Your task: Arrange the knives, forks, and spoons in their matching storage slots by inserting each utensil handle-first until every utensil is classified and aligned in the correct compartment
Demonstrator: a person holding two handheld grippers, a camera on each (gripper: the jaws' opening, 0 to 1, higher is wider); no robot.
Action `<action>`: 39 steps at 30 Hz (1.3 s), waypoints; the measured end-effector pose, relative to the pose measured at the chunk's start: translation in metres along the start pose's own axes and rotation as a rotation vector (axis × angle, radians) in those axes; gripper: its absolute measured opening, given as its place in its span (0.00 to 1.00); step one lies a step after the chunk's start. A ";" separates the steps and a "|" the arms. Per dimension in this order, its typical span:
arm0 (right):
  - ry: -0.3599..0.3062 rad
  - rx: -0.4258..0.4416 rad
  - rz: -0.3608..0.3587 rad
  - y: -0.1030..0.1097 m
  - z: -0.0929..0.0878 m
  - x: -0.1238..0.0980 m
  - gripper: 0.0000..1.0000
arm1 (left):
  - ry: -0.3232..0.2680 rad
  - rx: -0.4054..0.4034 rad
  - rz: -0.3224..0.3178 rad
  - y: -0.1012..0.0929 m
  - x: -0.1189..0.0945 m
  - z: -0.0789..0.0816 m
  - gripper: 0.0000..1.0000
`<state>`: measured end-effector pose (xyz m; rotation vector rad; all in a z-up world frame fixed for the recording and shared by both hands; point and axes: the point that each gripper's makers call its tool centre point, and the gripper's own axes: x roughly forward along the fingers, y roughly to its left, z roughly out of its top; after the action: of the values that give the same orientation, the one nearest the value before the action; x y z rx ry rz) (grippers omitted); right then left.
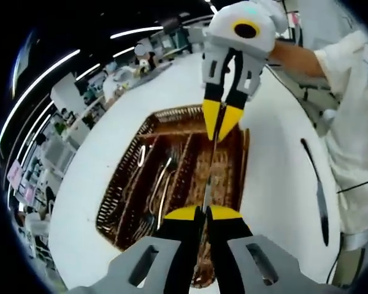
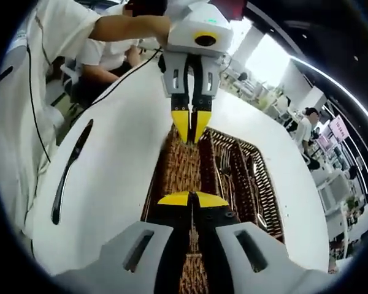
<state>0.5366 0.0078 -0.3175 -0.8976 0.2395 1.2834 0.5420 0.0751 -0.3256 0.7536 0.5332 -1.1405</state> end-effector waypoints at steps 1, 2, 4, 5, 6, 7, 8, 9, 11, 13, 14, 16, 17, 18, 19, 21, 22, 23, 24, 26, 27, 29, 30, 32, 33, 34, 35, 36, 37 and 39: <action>0.000 0.012 0.006 0.000 -0.001 0.001 0.01 | 0.000 -0.003 -0.003 0.000 0.000 0.000 0.04; -0.002 0.014 0.005 -0.001 -0.003 0.003 0.01 | 0.002 -0.002 -0.005 0.002 0.002 -0.001 0.04; 0.001 0.024 0.011 -0.002 -0.005 0.006 0.01 | 0.011 0.004 -0.005 0.004 0.005 -0.003 0.04; 0.000 0.021 0.007 -0.003 -0.007 0.008 0.01 | 0.015 0.006 -0.004 0.005 0.007 -0.004 0.04; 0.000 0.025 0.009 -0.004 -0.007 0.009 0.01 | 0.017 0.011 0.000 0.006 0.008 -0.005 0.04; -0.001 0.031 0.011 -0.004 -0.008 0.010 0.01 | 0.020 0.010 -0.003 0.007 0.009 -0.006 0.04; -0.001 0.032 0.013 -0.005 -0.010 0.012 0.01 | 0.024 0.007 -0.008 0.008 0.011 -0.008 0.04; 0.002 0.035 0.014 -0.005 -0.012 0.014 0.01 | 0.024 0.009 -0.008 0.009 0.013 -0.009 0.04; 0.001 0.037 0.013 -0.006 -0.014 0.016 0.01 | 0.029 0.001 -0.014 0.011 0.015 -0.011 0.04; 0.003 0.040 0.012 -0.008 -0.016 0.018 0.01 | 0.029 0.003 -0.014 0.013 0.018 -0.012 0.04; 0.002 0.046 0.016 -0.008 -0.018 0.019 0.01 | 0.031 0.000 -0.018 0.014 0.019 -0.013 0.04; 0.000 0.058 0.022 -0.009 -0.019 0.021 0.01 | 0.032 0.000 -0.020 0.015 0.021 -0.014 0.04; -0.002 0.059 0.021 -0.010 -0.021 0.022 0.01 | 0.033 -0.002 -0.023 0.016 0.022 -0.015 0.04; -0.004 0.060 0.022 -0.010 -0.021 0.023 0.01 | 0.034 -0.001 -0.021 0.017 0.022 -0.015 0.04; -0.004 0.067 0.024 -0.010 -0.021 0.024 0.01 | 0.033 -0.001 -0.021 0.017 0.022 -0.015 0.04; -0.008 0.070 0.025 -0.011 -0.023 0.026 0.01 | 0.028 -0.009 -0.023 0.020 0.024 -0.017 0.04; -0.007 0.075 0.026 -0.011 -0.024 0.027 0.01 | 0.025 -0.011 -0.025 0.020 0.025 -0.017 0.04; -0.009 0.072 0.026 -0.012 -0.024 0.027 0.01 | 0.027 -0.017 -0.029 0.020 0.026 -0.018 0.04; -0.005 0.077 0.028 -0.012 -0.025 0.029 0.01 | 0.024 -0.016 -0.028 0.021 0.027 -0.019 0.04; -0.003 0.077 0.034 -0.011 -0.026 0.030 0.01 | 0.027 -0.021 -0.036 0.020 0.029 -0.020 0.04; -0.003 0.073 0.030 -0.011 -0.026 0.030 0.01 | 0.027 -0.021 -0.034 0.020 0.029 -0.021 0.04; -0.001 0.078 0.034 -0.011 -0.028 0.031 0.01 | 0.026 -0.024 -0.037 0.020 0.030 -0.021 0.04; -0.004 0.072 0.032 -0.011 -0.028 0.032 0.01 | 0.028 -0.022 -0.037 0.020 0.031 -0.022 0.04; -0.003 0.073 0.034 -0.012 -0.029 0.033 0.01 | 0.027 -0.023 -0.039 0.020 0.032 -0.023 0.04; -0.003 0.075 0.035 -0.012 -0.029 0.033 0.01 | 0.029 -0.023 -0.039 0.021 0.032 -0.023 0.04; 0.000 0.079 0.036 -0.012 -0.030 0.034 0.01 | 0.030 -0.018 -0.036 0.022 0.033 -0.023 0.04; -0.002 0.074 0.034 -0.012 -0.030 0.035 0.01 | 0.031 -0.018 -0.036 0.022 0.033 -0.024 0.04; -0.002 0.075 0.035 -0.012 -0.031 0.035 0.01 | 0.033 -0.020 -0.038 0.022 0.034 -0.024 0.04; 0.000 0.077 0.037 -0.012 -0.032 0.036 0.01 | 0.035 -0.017 -0.037 0.022 0.035 -0.025 0.04; 0.002 0.079 0.041 -0.012 -0.034 0.037 0.01 | 0.037 -0.017 -0.040 0.022 0.037 -0.026 0.04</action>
<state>0.5699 0.0113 -0.3567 -0.8302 0.3093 1.3022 0.5750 0.0773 -0.3628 0.7536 0.5910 -1.1598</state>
